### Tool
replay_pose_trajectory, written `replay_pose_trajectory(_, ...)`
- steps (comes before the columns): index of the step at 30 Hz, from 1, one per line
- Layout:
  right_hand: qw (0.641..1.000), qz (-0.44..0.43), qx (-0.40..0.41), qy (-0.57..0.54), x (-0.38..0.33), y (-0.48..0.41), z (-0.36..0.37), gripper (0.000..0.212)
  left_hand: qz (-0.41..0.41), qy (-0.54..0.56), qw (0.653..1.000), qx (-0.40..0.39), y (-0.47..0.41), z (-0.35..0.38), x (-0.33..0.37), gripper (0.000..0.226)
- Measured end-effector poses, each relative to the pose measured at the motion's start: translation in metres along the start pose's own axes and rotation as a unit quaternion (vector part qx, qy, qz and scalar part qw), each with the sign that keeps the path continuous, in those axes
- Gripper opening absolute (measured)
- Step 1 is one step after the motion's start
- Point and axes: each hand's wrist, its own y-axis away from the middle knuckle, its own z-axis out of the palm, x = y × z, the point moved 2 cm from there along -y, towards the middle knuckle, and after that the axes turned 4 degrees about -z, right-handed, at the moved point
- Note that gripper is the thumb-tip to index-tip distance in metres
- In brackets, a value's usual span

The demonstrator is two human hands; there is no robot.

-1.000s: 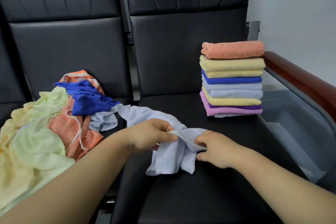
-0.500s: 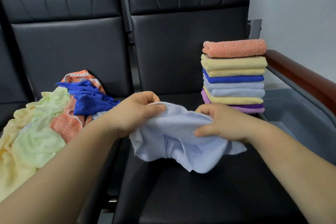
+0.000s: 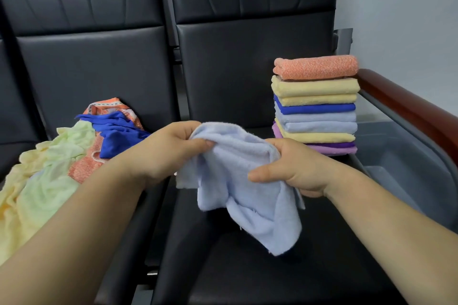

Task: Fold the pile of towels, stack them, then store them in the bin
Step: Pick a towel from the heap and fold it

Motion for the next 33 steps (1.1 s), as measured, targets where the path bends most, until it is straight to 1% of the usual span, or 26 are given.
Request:
replay_pose_trajectory(1, 0.998, 0.006, -0.009, 0.059, -0.003, 0.001, 0.003, 0.032, 0.004, 0.036, 0.999, 0.014, 0.0, 0.003, 0.002, 0.033)
replay_pose_trajectory(2, 0.991, 0.014, -0.007, 0.135, -0.006, 0.001, 0.005, 0.025, 0.011, 0.063, 0.997, 0.031, -0.001, 0.005, 0.002, 0.035)
replay_pose_trajectory(4, 0.963, 0.022, 0.031, 0.267, -0.01, -0.001, 0.005, 0.02, 0.035, 0.058, 0.996, 0.065, -0.003, 0.012, 0.006, 0.035)
replay_pose_trajectory(5, 0.955, 0.023, 0.054, 0.291, -0.01, -0.003, 0.004, 0.021, 0.05, 0.042, 0.995, 0.077, -0.004, 0.014, 0.009, 0.031)
replay_pose_trajectory(6, 0.952, 0.025, 0.072, 0.297, -0.009, -0.005, 0.002, 0.023, 0.061, 0.026, 0.995, 0.077, -0.003, 0.016, 0.011, 0.026)
replay_pose_trajectory(7, 0.951, 0.025, 0.085, 0.296, -0.01, -0.005, -0.001, 0.024, 0.067, -0.006, 0.996, 0.06, -0.004, 0.017, 0.011, 0.025)
replay_pose_trajectory(8, 0.95, 0.02, 0.096, 0.296, -0.011, -0.005, -0.004, 0.023, 0.064, -0.059, 0.996, 0.033, -0.006, 0.016, 0.008, 0.029)
replay_pose_trajectory(10, 0.954, 0.005, 0.115, 0.277, -0.012, -0.005, -0.012, 0.022, 0.014, -0.208, 0.978, -0.022, -0.006, 0.012, -0.001, 0.044)
replay_pose_trajectory(11, 0.962, -0.005, 0.119, 0.245, -0.013, -0.004, -0.015, 0.021, -0.009, -0.243, 0.969, -0.036, -0.005, 0.01, -0.005, 0.048)
replay_pose_trajectory(12, 0.972, -0.016, 0.122, 0.202, -0.013, -0.003, -0.016, 0.019, -0.021, -0.241, 0.97, -0.033, -0.006, 0.006, -0.008, 0.047)
replay_pose_trajectory(13, 0.979, -0.025, 0.126, 0.157, -0.011, -0.003, -0.017, 0.016, -0.014, -0.202, 0.979, -0.03, -0.006, 0.004, -0.009, 0.04)
replay_pose_trajectory(15, 0.99, -0.041, 0.118, 0.062, -0.009, -0.001, -0.015, 0.015, 0.007, -0.055, 0.998, -0.031, -0.004, 0.0, -0.006, 0.023)
replay_pose_trajectory(17, 0.996, -0.045, 0.07, -0.003, -0.011, -0.001, -0.01, 0.022, 0.016, 0.056, 0.998, -0.037, -0.002, -0.001, -0.003, 0.023)
replay_pose_trajectory(18, 0.998, -0.039, 0.041, 0.001, -0.013, 0.0, -0.007, 0.026, 0.024, 0.083, 0.996, -0.034, -0.002, -0.001, -0.002, 0.025)
replay_pose_trajectory(20, 0.995, -0.015, 0.0, 0.103, -0.015, 0.001, -0.002, 0.028, 0.04, 0.134, 0.99, -0.022, -0.002, 0.003, 0.001, 0.024)
replay_pose_trajectory(22, 0.973, 0.03, -0.002, 0.23, -0.013, 0.001, 0.002, 0.019, 0.035, 0.176, 0.984, -0.012, -0.003, 0.007, 0.005, 0.021)
replay_pose_trajectory(23, 0.962, 0.049, 0.006, 0.269, -0.01, -0.001, 0.002, 0.019, 0.04, 0.162, 0.986, -0.008, -0.002, 0.011, 0.007, 0.017)
replay_pose_trajectory(24, 0.954, 0.064, 0.019, 0.292, -0.009, -0.003, 0.003, 0.023, 0.056, 0.12, 0.991, -0.002, -0.002, 0.013, 0.008, 0.011)
replay_pose_trajectory(25, 0.95, 0.069, 0.031, 0.303, -0.008, -0.004, 0.001, 0.027, 0.075, 0.055, 0.996, -0.002, -0.003, 0.014, 0.008, 0.007)
replay_pose_trajectory(26, 0.948, 0.059, 0.052, 0.309, -0.008, -0.006, -0.002, 0.028, 0.086, -0.025, 0.996, -0.007, -0.005, 0.013, 0.005, 0.011)
replay_pose_trajectory(27, 0.95, 0.044, 0.074, 0.299, -0.007, -0.006, -0.006, 0.027, 0.083, -0.118, 0.989, -0.023, -0.005, 0.013, 0.002, 0.021)
replay_pose_trajectory(28, 0.957, 0.032, 0.093, 0.272, -0.009, -0.006, -0.01, 0.025, 0.06, -0.199, 0.977, -0.038, -0.004, 0.012, -0.002, 0.03)
replay_pose_trajectory(29, 0.969, 0.021, 0.105, 0.221, -0.009, -0.004, -0.014, 0.02, 0.031, -0.236, 0.97, -0.046, -0.004, 0.009, -0.005, 0.037)
replay_pose_trajectory(30, 0.981, 0.009, 0.109, 0.16, -0.011, -0.002, -0.016, 0.015, 0.012, -0.233, 0.971, -0.055, -0.004, 0.006, -0.008, 0.039)
replay_pose_trajectory(32, 0.993, -0.018, 0.099, 0.053, -0.013, 0.001, -0.016, 0.007, 0.001, -0.145, 0.988, -0.05, -0.003, 0.001, -0.01, 0.027)
replay_pose_trajectory(33, 0.996, -0.032, 0.088, 0.015, -0.013, 0.0, -0.016, 0.01, 0.004, -0.096, 0.995, -0.039, -0.002, -0.001, -0.008, 0.02)
